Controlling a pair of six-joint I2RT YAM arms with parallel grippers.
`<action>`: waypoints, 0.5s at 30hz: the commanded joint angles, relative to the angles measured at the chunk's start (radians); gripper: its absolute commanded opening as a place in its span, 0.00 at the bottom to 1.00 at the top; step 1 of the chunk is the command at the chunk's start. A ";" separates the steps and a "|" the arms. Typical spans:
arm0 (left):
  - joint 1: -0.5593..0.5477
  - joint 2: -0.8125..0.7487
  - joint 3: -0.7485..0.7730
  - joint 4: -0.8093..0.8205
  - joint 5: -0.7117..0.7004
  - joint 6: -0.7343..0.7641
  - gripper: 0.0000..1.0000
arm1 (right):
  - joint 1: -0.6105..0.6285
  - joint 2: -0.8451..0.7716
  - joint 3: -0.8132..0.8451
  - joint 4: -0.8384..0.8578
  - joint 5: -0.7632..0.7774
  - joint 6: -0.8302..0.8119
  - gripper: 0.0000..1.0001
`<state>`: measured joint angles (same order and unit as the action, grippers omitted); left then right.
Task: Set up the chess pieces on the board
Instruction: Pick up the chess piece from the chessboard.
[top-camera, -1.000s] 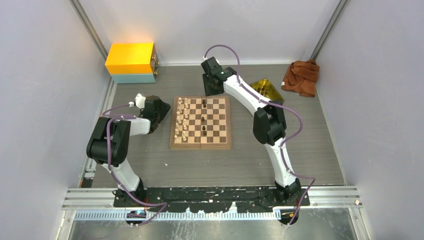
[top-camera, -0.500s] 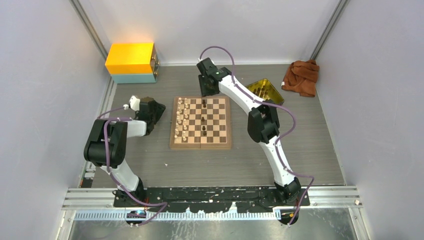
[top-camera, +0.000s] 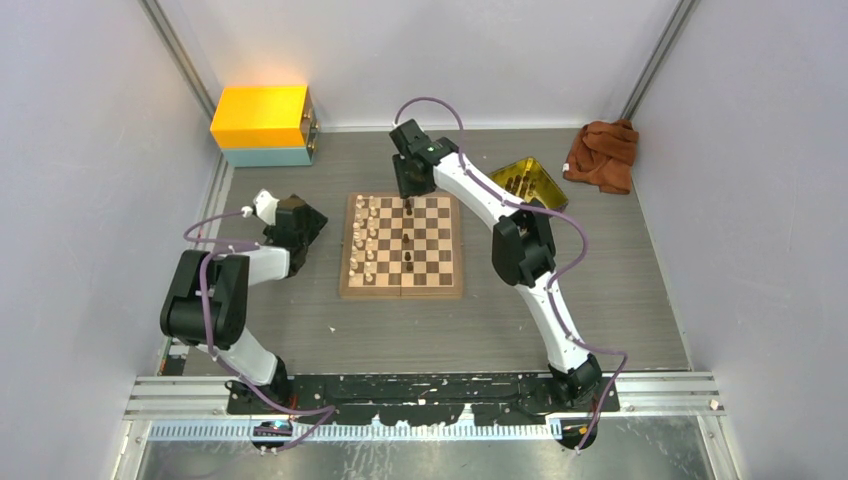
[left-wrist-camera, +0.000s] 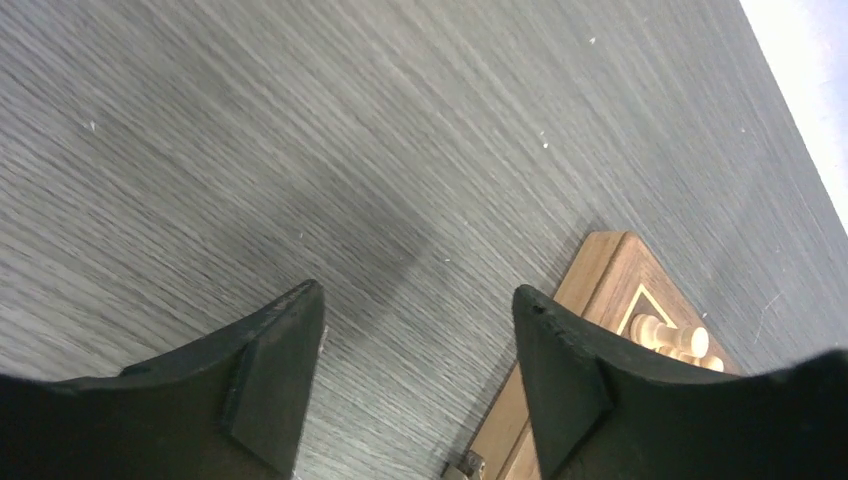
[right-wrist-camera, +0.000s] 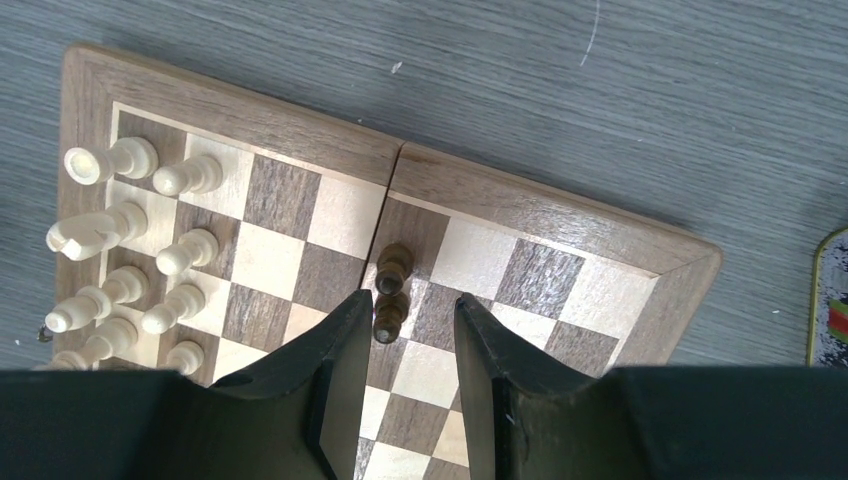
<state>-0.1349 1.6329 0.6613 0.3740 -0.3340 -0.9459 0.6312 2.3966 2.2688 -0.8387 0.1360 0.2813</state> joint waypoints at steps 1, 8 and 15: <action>-0.009 -0.083 -0.006 0.017 -0.094 0.074 0.73 | 0.016 -0.004 0.050 0.021 -0.018 -0.024 0.42; -0.018 -0.136 -0.005 0.014 -0.109 0.093 1.00 | 0.018 0.009 0.064 0.015 -0.019 -0.030 0.43; -0.028 -0.172 -0.015 0.011 -0.129 0.103 1.00 | 0.018 0.020 0.066 0.019 -0.020 -0.030 0.43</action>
<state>-0.1524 1.5120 0.6556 0.3656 -0.4133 -0.8757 0.6445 2.4115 2.2864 -0.8391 0.1242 0.2642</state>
